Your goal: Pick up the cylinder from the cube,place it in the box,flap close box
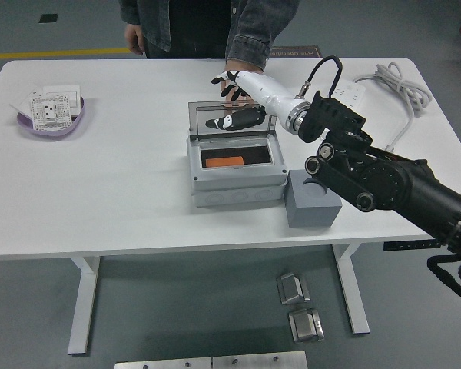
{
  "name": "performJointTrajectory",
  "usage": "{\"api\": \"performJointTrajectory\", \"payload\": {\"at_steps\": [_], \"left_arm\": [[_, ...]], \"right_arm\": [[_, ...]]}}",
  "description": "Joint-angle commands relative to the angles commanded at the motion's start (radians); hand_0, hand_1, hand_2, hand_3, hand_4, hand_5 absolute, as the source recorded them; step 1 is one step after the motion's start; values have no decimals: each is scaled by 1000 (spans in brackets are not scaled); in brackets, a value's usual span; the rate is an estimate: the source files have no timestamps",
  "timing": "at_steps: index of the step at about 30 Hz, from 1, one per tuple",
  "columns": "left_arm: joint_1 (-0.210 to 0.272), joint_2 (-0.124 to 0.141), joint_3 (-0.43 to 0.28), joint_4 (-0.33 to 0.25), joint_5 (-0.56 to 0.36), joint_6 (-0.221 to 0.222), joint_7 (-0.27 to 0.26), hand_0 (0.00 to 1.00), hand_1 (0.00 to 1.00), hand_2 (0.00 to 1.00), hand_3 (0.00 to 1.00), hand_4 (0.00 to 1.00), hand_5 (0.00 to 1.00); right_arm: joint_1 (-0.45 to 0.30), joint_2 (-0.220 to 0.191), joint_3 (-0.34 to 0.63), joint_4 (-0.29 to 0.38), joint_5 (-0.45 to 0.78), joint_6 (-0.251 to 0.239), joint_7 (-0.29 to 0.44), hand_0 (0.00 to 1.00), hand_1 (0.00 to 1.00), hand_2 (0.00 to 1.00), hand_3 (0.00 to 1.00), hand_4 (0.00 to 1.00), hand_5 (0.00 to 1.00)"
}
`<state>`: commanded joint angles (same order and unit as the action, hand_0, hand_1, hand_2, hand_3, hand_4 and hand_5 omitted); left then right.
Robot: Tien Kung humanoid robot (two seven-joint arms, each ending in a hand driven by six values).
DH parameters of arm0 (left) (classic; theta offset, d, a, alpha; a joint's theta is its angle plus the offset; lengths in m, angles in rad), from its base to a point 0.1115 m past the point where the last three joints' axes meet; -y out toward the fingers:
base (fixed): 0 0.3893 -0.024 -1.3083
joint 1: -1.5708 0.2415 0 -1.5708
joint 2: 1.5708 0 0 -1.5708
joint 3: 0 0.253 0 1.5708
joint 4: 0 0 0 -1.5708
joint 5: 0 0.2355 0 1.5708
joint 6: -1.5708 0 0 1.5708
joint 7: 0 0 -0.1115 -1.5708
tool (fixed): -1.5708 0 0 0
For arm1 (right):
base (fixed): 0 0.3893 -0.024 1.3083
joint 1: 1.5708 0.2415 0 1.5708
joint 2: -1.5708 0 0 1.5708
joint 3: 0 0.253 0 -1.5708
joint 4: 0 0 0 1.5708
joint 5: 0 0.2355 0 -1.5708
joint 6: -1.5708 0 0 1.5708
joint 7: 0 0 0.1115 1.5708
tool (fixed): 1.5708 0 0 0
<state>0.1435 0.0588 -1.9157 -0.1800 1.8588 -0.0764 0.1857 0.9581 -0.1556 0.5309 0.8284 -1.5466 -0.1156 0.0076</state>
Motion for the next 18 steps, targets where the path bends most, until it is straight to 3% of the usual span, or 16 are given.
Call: {"api": "performJointTrajectory", "payload": {"at_steps": [3, 18], "left_arm": [[0, -2, -5, 0, 11, -3, 1, 626, 593, 558, 601, 514, 92], [3, -4, -28, 0, 55, -10, 7, 627, 591, 558, 599, 505, 90]], "right_arm": [[-10, -3, -16, -3, 0, -5, 8, 686, 627, 685, 801, 961, 485], [15, -63, -47, 130, -6, 4, -7, 692, 622, 677, 787, 956, 500]]}}
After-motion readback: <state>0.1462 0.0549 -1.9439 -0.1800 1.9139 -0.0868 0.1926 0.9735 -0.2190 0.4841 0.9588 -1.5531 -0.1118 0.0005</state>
